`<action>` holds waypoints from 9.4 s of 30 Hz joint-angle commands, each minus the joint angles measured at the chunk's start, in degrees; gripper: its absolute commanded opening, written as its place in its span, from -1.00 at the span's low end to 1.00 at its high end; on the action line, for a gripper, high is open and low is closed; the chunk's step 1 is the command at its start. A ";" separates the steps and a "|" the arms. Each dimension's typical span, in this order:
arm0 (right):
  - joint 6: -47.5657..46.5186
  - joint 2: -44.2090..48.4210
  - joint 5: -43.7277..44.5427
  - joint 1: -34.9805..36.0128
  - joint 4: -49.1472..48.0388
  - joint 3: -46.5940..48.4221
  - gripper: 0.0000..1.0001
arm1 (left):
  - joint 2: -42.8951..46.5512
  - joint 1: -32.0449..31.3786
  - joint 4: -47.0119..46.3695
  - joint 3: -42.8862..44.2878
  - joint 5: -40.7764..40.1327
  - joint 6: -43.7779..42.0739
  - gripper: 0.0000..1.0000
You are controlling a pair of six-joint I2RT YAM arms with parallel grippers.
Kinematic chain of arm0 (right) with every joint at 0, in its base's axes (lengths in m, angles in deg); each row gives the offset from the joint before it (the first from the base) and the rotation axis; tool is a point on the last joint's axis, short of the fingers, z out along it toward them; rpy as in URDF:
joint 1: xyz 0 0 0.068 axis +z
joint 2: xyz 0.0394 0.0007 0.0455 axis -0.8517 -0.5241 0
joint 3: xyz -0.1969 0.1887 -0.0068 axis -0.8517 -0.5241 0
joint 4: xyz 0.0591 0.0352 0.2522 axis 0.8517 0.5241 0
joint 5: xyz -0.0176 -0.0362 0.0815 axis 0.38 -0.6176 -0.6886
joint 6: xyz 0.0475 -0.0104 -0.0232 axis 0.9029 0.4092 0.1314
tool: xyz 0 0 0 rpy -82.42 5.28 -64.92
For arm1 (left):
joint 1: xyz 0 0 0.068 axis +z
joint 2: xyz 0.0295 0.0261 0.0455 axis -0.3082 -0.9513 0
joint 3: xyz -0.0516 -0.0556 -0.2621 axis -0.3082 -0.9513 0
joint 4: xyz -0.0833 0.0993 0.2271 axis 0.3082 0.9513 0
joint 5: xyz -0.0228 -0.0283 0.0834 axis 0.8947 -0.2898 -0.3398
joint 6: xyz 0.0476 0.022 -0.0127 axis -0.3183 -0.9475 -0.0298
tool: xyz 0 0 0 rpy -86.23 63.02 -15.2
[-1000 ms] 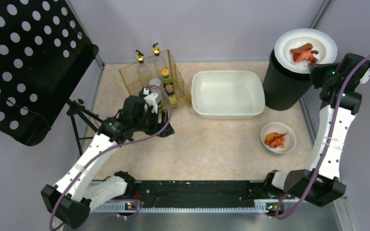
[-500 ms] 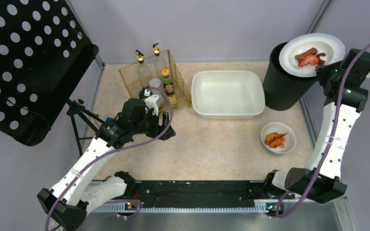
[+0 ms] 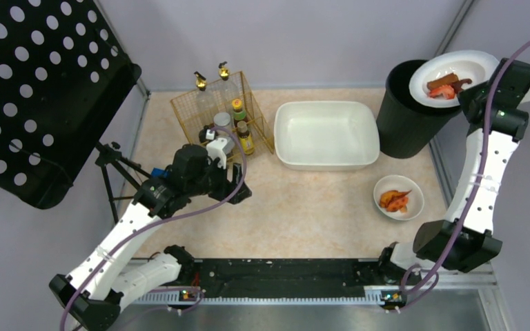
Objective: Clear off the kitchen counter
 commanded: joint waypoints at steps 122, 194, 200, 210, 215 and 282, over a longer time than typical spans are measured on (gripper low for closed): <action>6.94 -10.77 6.22 44.41 -48.29 -37.37 -1.00 | 0.79 -4.03 4.09 0.37 -6.85 2.24 0.57; 8.66 42.33 21.28 37.63 22.49 -43.20 0.29 | 1.58 -4.01 -7.59 -5.57 5.63 2.12 0.56; 18.63 42.37 22.98 37.61 27.96 -48.56 0.33 | 1.96 -4.03 -7.07 -6.15 6.35 2.66 0.56; 26.74 39.22 21.75 34.80 23.34 -57.35 0.36 | 2.34 -4.01 -7.75 -7.64 8.14 2.59 0.56; 27.82 37.42 18.27 30.26 20.27 -61.40 0.35 | 2.67 -4.01 -7.85 -7.99 8.25 2.43 0.56; -2.33 28.75 0.14 16.65 0.76 -33.24 -1.00 | 0.99 -3.84 -6.91 -8.15 4.89 1.10 0.56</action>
